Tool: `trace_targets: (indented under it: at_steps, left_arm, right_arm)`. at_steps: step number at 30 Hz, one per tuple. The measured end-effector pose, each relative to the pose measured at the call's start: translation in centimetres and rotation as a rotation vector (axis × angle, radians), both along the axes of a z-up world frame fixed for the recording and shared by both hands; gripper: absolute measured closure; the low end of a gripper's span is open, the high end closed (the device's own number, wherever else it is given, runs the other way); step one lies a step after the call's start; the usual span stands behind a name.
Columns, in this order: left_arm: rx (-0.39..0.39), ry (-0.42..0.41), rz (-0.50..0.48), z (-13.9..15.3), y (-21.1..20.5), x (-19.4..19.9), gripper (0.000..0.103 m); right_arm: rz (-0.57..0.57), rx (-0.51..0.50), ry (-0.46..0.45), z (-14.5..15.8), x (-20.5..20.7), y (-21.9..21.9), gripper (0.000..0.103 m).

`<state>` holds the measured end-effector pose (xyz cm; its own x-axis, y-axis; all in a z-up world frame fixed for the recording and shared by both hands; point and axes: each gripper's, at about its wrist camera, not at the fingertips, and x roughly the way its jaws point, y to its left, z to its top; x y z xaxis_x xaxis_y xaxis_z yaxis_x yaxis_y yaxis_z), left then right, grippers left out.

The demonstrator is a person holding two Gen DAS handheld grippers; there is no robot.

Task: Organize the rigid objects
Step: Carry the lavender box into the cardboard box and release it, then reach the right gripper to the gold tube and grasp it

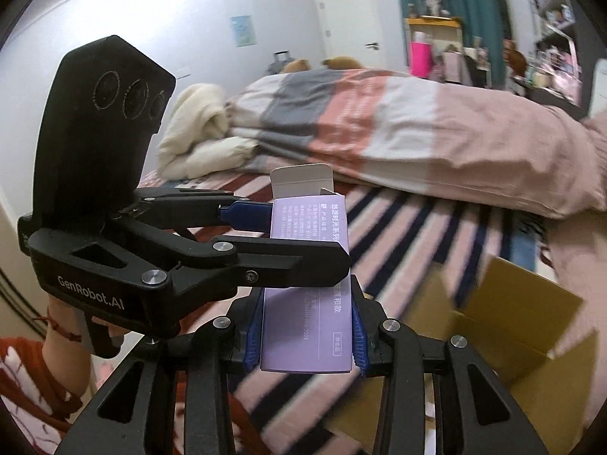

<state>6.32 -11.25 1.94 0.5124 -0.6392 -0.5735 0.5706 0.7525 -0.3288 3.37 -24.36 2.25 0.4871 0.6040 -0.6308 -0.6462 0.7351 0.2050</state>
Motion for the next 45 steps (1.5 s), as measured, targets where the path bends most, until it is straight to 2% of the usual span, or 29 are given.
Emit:
trace_targets:
  at_steps: [5, 12, 14, 15, 16, 17, 20, 28, 32, 36, 40, 43, 45]
  left_arm:
    - [0.039, 0.044, -0.087, -1.2, -5.9, 2.2, 0.052]
    - [0.074, 0.1, -0.165, -3.1, -10.2, 3.7, 0.052]
    - [0.101, 0.097, -0.155, -3.5, -10.6, 3.7, 0.046]
    - [0.124, 0.085, -0.139, -3.5, -10.6, 3.6, 0.033]
    - [0.135, 0.074, -0.126, -3.5, -10.7, 3.6, 0.024]
    - [0.145, 0.055, -0.111, -3.3, -10.4, 3.5, 0.023]
    - [0.134, 0.049, -0.102, -2.7, -9.4, 3.2, 0.023]
    - [0.135, -0.024, 0.025, -0.2, -2.7, 1.2, 0.023]
    - [0.137, -0.054, 0.136, 0.4, 3.0, -0.1, 0.023]
    - [0.152, -0.052, 0.236, -0.3, 8.4, -1.2, 0.023]
    - [0.162, -0.028, 0.311, -2.2, 12.9, -2.1, 0.023]
    - [0.16, 0.004, 0.35, -4.6, 15.7, -2.5, 0.023]
    - [0.164, 0.02, 0.362, -5.9, 16.8, -2.6, 0.023]
  right_arm:
    - [-0.087, -0.01, 0.058, -0.7, 1.5, -5.3, 0.07]
    - [-0.172, -0.045, 0.114, -2.4, 2.5, -9.8, 0.07]
    - [-0.186, -0.069, 0.127, -2.9, 2.6, -10.2, 0.069]
    - [-0.195, -0.089, 0.123, -3.2, 2.6, -10.1, 0.069]
    - [-0.203, -0.111, 0.115, -3.4, 2.3, -10.2, 0.06]
    - [-0.217, -0.144, 0.108, -3.7, 2.2, -10.3, 0.047]
    - [-0.22, -0.159, 0.113, -4.0, 2.0, -10.3, 0.043]
    - [-0.197, -0.126, 0.069, -1.7, 0.8, -8.1, 0.043]
    - [-0.131, -0.069, 0.023, 0.2, -0.1, -4.3, 0.043]
    - [-0.022, -0.025, 0.013, 1.0, -0.7, 0.8, 0.043]
    - [0.067, -0.027, 0.039, 0.0, -0.9, 6.1, 0.043]
    - [0.09, -0.047, 0.098, -2.7, -0.1, 9.2, 0.043]
    - [0.061, -0.061, 0.14, -4.9, 0.5, 10.1, 0.043]
